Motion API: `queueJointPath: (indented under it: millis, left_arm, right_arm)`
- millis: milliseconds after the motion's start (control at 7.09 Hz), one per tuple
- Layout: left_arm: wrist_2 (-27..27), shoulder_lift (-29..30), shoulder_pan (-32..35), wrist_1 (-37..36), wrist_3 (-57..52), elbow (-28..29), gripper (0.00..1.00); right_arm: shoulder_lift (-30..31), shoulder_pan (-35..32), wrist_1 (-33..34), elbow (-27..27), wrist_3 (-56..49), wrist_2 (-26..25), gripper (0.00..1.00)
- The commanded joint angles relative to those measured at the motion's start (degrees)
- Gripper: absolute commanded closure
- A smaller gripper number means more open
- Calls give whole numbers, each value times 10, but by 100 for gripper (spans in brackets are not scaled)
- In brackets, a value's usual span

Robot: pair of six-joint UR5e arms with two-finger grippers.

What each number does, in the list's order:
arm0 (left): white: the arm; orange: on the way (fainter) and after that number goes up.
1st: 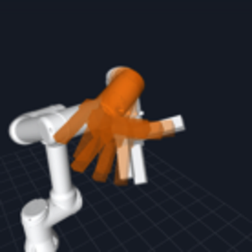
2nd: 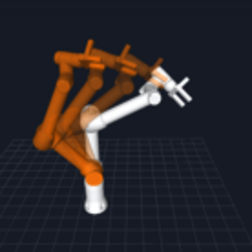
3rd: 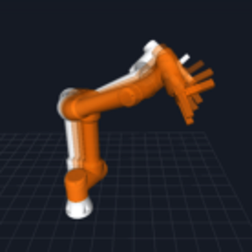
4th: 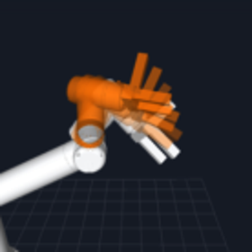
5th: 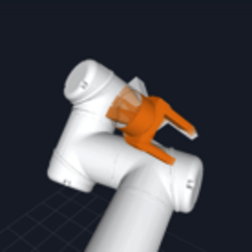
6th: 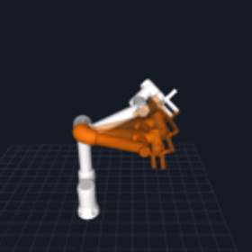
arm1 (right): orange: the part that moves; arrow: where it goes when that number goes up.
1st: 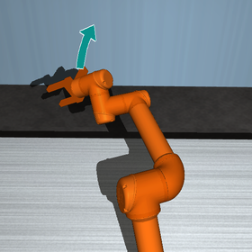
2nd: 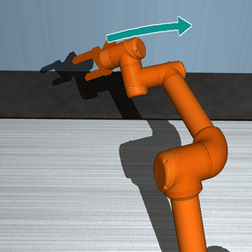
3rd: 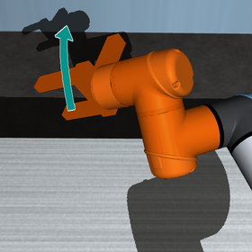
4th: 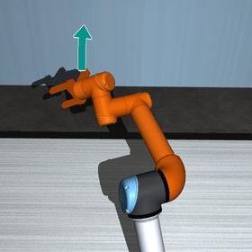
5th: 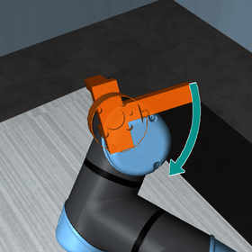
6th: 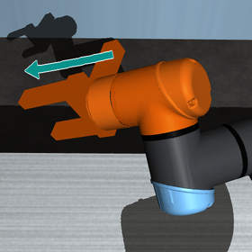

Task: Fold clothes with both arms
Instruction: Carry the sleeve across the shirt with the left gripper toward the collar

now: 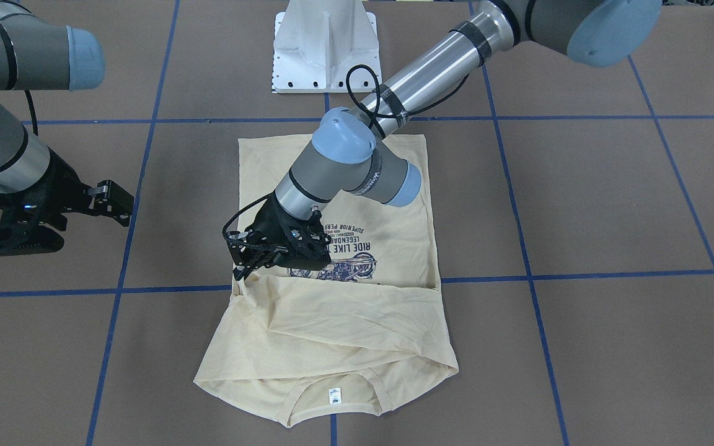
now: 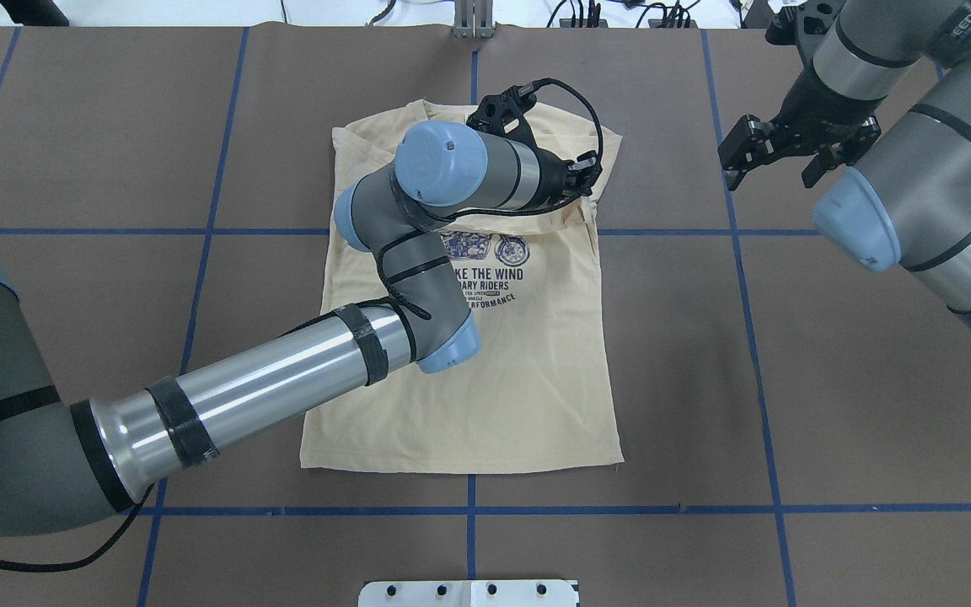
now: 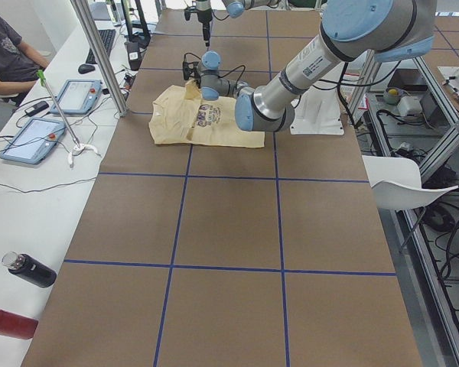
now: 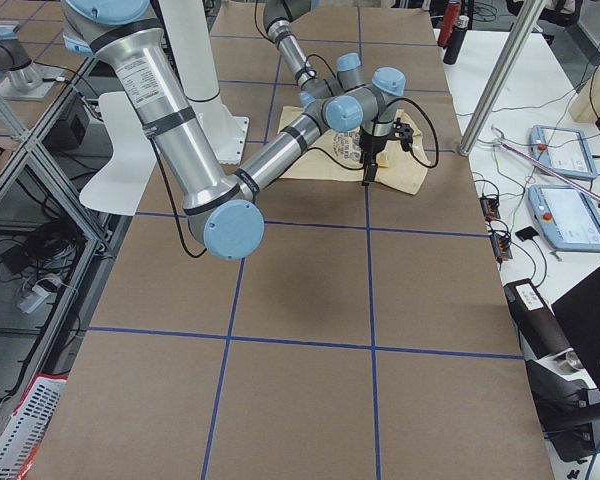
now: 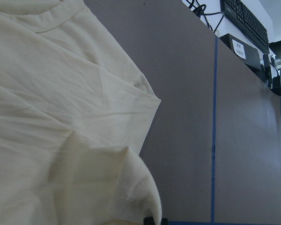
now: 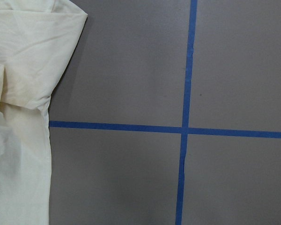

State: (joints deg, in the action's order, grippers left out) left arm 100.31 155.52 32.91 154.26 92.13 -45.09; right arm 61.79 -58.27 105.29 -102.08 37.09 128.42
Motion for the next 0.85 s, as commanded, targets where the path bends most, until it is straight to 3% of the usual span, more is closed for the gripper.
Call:
queueJointPath:
  millis: [0,705]
  left_arm:
    - [-13,12,0,1,-49,23,100]
    - [-18,15,3,1,-90,30,100]
  right_arm:
    - [0,0,0,0,1,3,0]
    - [-4,-3,0,0,1,3,0]
